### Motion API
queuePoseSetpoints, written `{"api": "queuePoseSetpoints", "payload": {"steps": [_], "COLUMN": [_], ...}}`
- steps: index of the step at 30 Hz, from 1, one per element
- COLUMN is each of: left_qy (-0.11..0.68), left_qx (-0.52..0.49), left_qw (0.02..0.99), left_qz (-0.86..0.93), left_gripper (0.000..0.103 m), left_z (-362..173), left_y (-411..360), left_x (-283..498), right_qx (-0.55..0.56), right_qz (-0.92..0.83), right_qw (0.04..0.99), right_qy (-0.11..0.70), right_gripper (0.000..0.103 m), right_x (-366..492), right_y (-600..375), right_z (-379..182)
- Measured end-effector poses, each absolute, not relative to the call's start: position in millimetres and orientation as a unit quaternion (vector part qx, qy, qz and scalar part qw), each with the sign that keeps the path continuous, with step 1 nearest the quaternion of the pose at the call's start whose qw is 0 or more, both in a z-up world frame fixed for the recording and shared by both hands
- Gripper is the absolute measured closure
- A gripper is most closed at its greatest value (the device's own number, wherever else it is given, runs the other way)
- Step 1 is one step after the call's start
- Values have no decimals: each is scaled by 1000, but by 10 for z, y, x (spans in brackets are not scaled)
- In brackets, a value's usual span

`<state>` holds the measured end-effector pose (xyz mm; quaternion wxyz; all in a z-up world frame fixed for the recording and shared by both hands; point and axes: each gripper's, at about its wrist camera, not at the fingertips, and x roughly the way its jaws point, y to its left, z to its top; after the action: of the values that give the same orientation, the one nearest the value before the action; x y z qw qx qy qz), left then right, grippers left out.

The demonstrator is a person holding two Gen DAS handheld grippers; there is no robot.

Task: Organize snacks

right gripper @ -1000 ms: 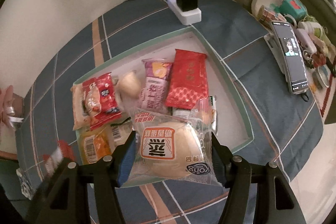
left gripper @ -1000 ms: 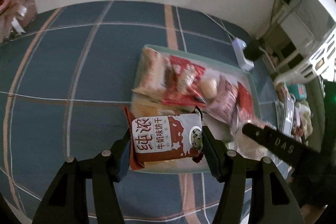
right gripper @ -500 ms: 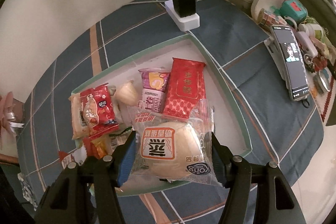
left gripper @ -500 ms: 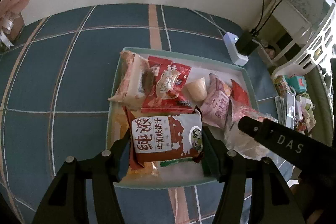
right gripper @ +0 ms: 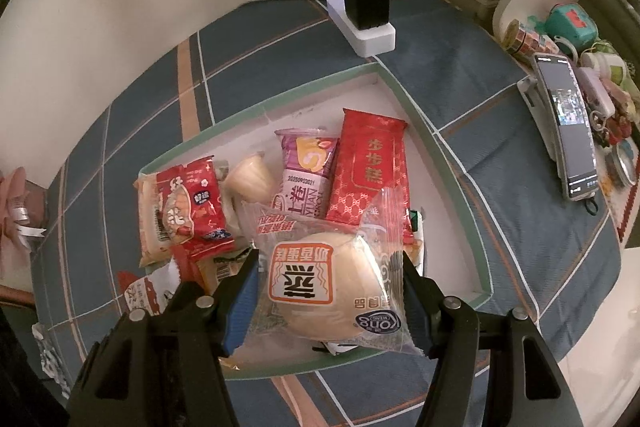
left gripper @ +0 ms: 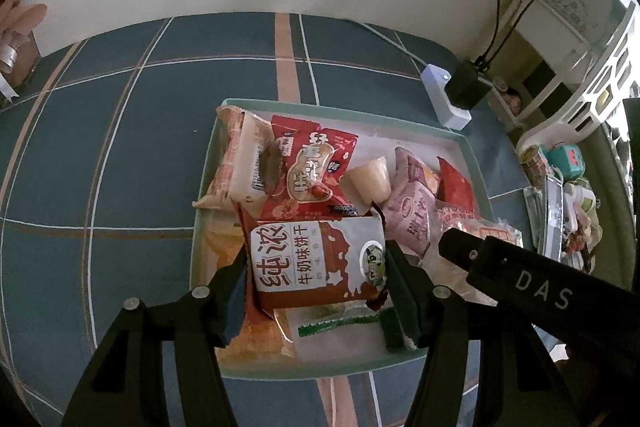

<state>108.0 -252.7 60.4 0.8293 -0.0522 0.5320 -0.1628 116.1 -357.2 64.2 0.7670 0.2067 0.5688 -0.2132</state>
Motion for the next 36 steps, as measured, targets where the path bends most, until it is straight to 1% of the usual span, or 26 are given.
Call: {"api": "queuePoseSetpoints", "payload": {"steps": [4,14,16,19,24,27,29,30,31,35,36], "left_qy": [536,550,552,556,552,553,555,556,558,559,557], "left_qx": [-55,-67,-67,-72,-74,-73,-67,-65,-60,-48,-48], "left_qw": [827,823,823,823,830,830,828,827,825,824,825], "left_qz": [-160,-129,-115,-91,-39,5,39,52,63,82,87], "left_gripper": [36,34,29,29,28,21,20,18,13,8,6], "left_z": [612,666,674,674,685,652,615,603,587,558,567], "left_y": [-2522,-2368,-2316,-2206,-1976,-1773,-1623,-1562,-1493,-1318,-1278], "left_x": [1078,1063,1067,1075,1110,1153,1188,1195,1202,1193,1180], "right_qx": [205,201,199,194,189,179,172,167,163,138,133], "right_qz": [-211,-208,-209,-209,-206,-204,-201,-198,-195,-182,-181], "right_qw": [767,767,767,767,767,769,771,773,775,782,783], "right_qy": [570,573,574,574,577,579,579,579,579,580,580], "right_gripper": [35,35,33,30,30,30,26,20,19,18,11], "right_x": [1179,1188,1199,1207,1211,1213,1213,1215,1218,1232,1233], "right_y": [-3573,-3571,-3574,-3564,-3528,-3477,-3433,-3400,-3367,-3221,-3192], "right_z": [630,632,631,640,641,656,671,678,683,711,716]}}
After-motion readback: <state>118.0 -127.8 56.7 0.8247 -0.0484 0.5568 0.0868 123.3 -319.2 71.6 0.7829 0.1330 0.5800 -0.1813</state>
